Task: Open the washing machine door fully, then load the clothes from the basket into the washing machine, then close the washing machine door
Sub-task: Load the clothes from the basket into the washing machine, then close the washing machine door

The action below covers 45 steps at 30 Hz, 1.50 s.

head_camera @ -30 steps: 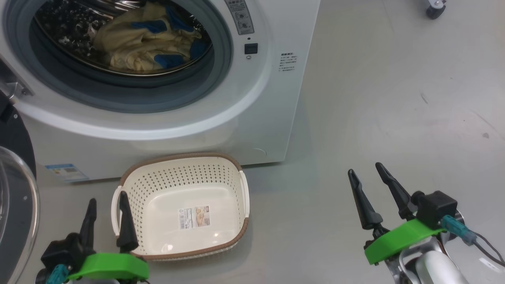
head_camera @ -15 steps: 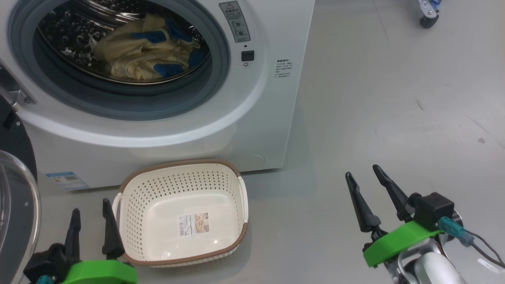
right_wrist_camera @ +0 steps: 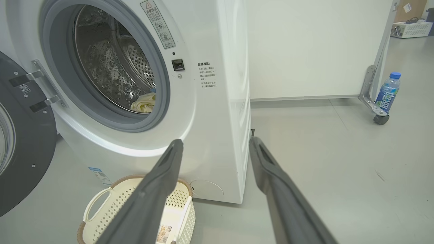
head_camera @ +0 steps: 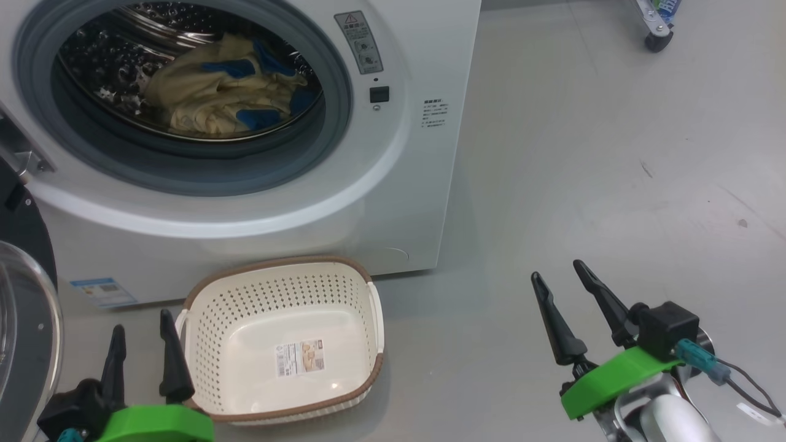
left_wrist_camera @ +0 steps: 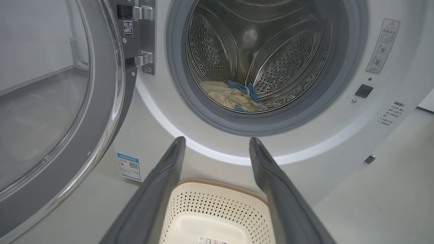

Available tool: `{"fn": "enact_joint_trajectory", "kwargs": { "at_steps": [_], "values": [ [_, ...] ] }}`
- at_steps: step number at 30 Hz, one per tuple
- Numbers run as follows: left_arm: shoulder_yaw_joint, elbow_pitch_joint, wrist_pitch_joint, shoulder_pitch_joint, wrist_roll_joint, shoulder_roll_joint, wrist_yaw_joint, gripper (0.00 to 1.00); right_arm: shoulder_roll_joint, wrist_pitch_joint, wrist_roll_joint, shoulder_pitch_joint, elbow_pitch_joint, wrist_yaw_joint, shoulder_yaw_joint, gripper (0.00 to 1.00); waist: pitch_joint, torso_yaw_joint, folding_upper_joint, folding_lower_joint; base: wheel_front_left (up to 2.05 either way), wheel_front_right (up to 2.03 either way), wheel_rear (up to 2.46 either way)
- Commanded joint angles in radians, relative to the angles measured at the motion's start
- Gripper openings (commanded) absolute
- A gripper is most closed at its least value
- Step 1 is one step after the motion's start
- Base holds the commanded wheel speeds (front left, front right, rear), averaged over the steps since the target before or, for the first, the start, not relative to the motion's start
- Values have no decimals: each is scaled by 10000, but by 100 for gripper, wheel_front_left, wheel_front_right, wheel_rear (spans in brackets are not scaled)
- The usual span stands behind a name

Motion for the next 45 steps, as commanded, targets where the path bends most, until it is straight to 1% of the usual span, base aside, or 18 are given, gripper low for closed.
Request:
{"fn": "enact_joint_trajectory", "kwargs": {
  "at_steps": [1,25,34,40,45],
  "values": [
    [321,-262,-109,-214,-7,97,80,100,-121,-67,14,-201,-249,37,190,100,-46,-8,-1,0,0,0,0],
    [337,-248,-109,-143,265,97,-18,100,-100,-67,-9,-95,-325,37,77,100,-83,-5,-1,0,0,0,0],
    [336,-286,-109,-130,379,97,43,100,-92,-67,-26,-94,-332,37,56,100,-47,-29,-1,0,-1,1,0],
    [307,-316,-109,-132,428,97,127,100,-94,-67,-25,-90,-357,37,45,100,-22,-28,-1,0,-61,61,0],
    [286,-316,-109,-129,404,97,147,100,-97,-67,-18,-96,-368,37,50,100,14,-27,-1,0,-136,136,0]
  ]
}}
